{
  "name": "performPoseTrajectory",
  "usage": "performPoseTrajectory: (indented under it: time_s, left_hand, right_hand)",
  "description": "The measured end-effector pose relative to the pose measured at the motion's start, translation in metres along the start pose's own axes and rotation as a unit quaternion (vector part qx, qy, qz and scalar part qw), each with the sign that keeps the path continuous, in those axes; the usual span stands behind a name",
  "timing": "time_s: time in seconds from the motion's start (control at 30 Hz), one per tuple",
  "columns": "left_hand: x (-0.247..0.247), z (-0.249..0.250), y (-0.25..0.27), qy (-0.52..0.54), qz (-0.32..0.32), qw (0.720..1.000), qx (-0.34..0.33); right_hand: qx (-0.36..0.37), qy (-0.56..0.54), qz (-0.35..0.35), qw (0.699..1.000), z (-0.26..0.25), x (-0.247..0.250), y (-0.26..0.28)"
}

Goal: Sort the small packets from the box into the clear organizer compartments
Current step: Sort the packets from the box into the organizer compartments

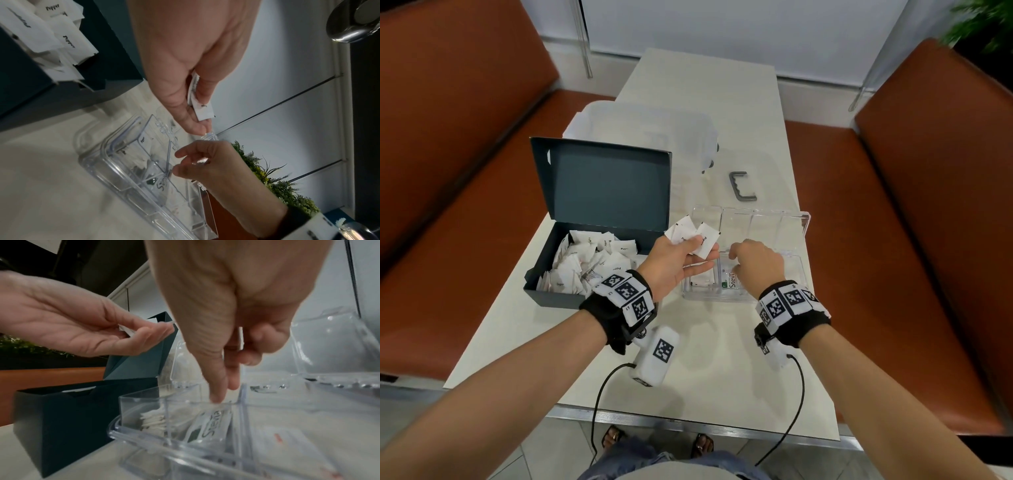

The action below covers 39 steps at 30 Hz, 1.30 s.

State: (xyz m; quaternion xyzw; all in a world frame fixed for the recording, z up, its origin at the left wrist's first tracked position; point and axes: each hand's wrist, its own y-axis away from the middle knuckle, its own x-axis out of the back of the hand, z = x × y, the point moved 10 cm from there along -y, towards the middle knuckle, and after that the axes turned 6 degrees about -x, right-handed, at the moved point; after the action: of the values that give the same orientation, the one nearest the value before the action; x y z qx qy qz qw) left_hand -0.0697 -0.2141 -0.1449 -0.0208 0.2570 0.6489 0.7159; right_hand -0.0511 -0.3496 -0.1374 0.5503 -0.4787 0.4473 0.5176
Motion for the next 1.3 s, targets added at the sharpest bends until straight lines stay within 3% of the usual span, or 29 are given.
performPoseTrajectory:
  time_s: [0.2, 0.7, 0.83, 0.9, 1.0, 1.13, 1.3]
  left_hand:
    - [-0.001, 0.000, 0.001, -0.003, 0.001, 1.000, 0.006]
    - [-0.015, -0.007, 0.005, 0.065, -0.021, 0.995, 0.067]
    - [-0.016, -0.007, 0.006, 0.078, -0.025, 0.994, 0.077]
    - [-0.015, -0.007, 0.006, 0.081, -0.022, 0.993, 0.080]
    - [-0.018, -0.008, 0.007, 0.084, -0.020, 0.993, 0.080]
    - [-0.025, -0.008, 0.007, 0.074, -0.026, 0.994, 0.073]
    - [-0.027, -0.011, 0.006, 0.033, -0.029, 0.997, 0.061]
  right_hand:
    - [0.063, 0.152, -0.025, 0.986, -0.008, -0.009, 0.002]
    - [0.071, 0.080, -0.025, 0.994, 0.000, -0.008, 0.001]
    - [0.057, -0.002, 0.034, 0.998, 0.012, 0.013, 0.003]
    - [0.023, -0.104, 0.075, 0.991, 0.023, 0.030, 0.005]
    - [-0.037, -0.337, 0.110, 0.934, 0.036, 0.049, 0.010]
    - [-0.060, -0.471, 0.048, 0.879, 0.022, 0.045, 0.013]
    - [-0.041, -0.499, 0.047, 0.865, 0.019, 0.049, 0.013]
